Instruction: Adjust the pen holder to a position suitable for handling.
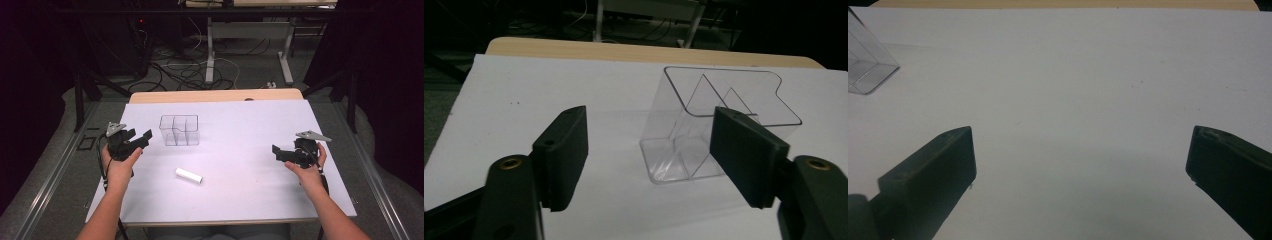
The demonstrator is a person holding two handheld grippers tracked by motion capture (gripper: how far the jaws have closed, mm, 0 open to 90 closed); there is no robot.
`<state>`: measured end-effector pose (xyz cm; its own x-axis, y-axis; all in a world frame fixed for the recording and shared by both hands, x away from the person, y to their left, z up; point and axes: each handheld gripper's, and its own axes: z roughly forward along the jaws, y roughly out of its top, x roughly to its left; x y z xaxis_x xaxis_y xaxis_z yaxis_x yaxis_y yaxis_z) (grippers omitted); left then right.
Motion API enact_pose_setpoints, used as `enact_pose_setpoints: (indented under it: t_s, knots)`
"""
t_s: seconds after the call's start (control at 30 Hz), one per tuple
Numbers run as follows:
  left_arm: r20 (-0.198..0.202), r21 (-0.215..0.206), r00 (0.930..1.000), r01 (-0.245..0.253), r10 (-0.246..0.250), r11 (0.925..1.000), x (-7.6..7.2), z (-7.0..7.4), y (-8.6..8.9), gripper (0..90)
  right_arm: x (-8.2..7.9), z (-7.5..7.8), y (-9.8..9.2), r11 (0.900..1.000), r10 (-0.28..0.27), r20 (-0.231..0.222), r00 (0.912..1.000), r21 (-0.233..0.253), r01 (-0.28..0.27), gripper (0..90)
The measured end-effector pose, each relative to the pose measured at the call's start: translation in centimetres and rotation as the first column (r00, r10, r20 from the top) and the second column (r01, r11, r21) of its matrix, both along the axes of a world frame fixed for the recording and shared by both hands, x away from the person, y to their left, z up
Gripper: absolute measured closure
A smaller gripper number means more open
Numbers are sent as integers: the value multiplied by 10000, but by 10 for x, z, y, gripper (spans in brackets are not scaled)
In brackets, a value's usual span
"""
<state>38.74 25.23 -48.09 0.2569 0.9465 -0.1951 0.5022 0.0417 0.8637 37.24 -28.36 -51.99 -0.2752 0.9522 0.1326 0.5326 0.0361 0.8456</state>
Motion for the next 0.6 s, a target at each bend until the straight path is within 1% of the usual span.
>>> enact_pose_setpoints:
  t_s: [0.03, 0.07, 0.1, 0.13, 0.17, 0.2, 0.23, 0.27, 0.3, 0.33, 0.37, 0.4, 0.43, 0.47, 0.5, 0.6]
  knots:
    - [0, 0, 10000, 0, 0, 10000, 0, 0, 0, 357, 0, 0, 0, 10000, 0, 0, 10000, 0, 0, 0]
    - [-215, 116, 9998, -38, 40, 9999, 4, 4, -1, 369, 0, 0, 0, 10000, -12, -46, 10000, 7, 12, 0]
    - [-215, 116, 9998, -38, 40, 9999, 4, 4, -1, 379, 0, -1, 0, 10000, 3, -68, 10000, 3, -3, 0]
    - [-306, 102, 9995, 12, -9, 9999, 7, 5, -2, 379, 0, -1, 0, 10000, 3, -68, 10000, 3, -3, 0]
    - [-557, 14, 9984, 93, -92, 10000, 12, 8, -4, 407, 1, -2, 1, 10000, -11, -111, 9999, 43, 11, 0]
    - [-571, 45, 9983, 97, -94, 9999, 15, 9, -5, 415, 1, -2, 0, 10000, 4, -114, 9999, 35, -4, 0]
    - [-571, 45, 9983, 97, -94, 9999, 15, 9, -5, 422, 1, -2, 0, 10000, 4, -114, 9999, 35, -4, 0]
    - [-716, 91, 9974, 57, -50, 9999, 21, 11, -8, 429, 1, -2, 0, 10000, -11, -148, 9999, 41, 12, 0]
    - [-716, 91, 9974, 57, -50, 9999, 21, 11, -8, 433, 1, -2, 0, 10000, -11, -148, 9999, 41, 12, 0]
    - [-797, 146, 9968, 41, -29, 9999, 24, 13, -9, 433, 1, -2, 0, 10000, -1, -136, 9999, 25, 1, 0]
    - [-881, 175, 9961, 73, -57, 9998, 26, 14, -11, 463, 1, -2, 0, 10000, -14, -175, 9998, 61, 15, 0]
    - [-979, 312, 9952, -54, 84, 9995, 31, 16, -13, 506, 1, -2, 0, 10000, -14, -197, 9998, 67, 15, 0]
    - [-979, 312, 9952, -54, 84, 9995, 31, 16, -13, 530, 1, -2, 0, 10000, -14, -197, 9998, 67, 15, 0]
    - [-1070, 264, 9942, -86, 114, 9996, 33, 16, -14, 552, 2, -3, -1, 10000, 13, -185, 9998, 44, -12, 0]
    - [-1176, 278, 9929, -118, 150, 9995, 35, 17, -15, 552, 2, -3, -1, 10000, 13, -185, 9998, 44, -12, 0]
    - [-1320, 539, 9909, -192, 262, 9984, 42, 18, -18, 644, 2, -3, -1, 10000, 7, -225, 9997, 55, -5, 0]
